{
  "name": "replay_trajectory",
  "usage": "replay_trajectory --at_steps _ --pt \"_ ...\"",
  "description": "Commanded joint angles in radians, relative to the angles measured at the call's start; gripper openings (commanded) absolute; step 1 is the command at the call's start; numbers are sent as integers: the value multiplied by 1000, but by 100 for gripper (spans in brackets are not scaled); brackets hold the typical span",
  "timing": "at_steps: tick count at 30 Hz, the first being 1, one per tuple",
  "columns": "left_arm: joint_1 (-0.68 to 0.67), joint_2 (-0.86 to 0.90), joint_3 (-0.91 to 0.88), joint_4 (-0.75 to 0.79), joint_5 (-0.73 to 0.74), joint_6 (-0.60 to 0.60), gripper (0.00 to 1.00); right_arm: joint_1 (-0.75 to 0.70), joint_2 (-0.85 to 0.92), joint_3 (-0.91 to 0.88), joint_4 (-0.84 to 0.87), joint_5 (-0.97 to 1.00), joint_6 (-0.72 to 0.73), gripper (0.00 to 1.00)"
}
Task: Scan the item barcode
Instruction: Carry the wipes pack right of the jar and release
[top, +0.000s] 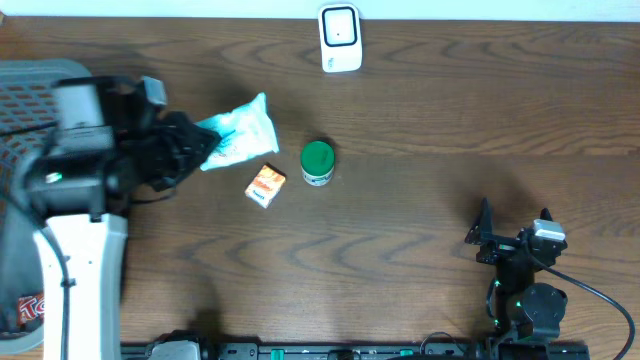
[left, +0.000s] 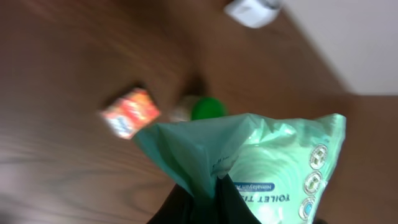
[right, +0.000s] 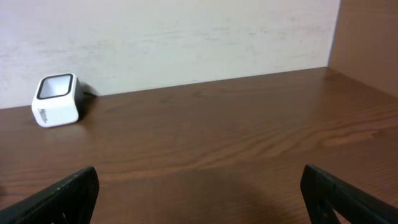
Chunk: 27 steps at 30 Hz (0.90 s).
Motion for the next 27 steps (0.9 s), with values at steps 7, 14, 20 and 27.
replay_trajectory --at_steps 7,14,20,27 --pt "-455 5 -3 82 -1040 -119 7 -7 -5 -1 -3 -2 12 99" --pt "-555 122 -3 194 -797 -135 7 -7 -5 -1 -3 -2 12 99" --pt "-562 345 -3 392 -261 -130 7 -7 -5 -1 -3 -2 12 99" --pt "-635 586 -3 494 -152 -139 7 -7 -5 -1 -3 -2 12 99"
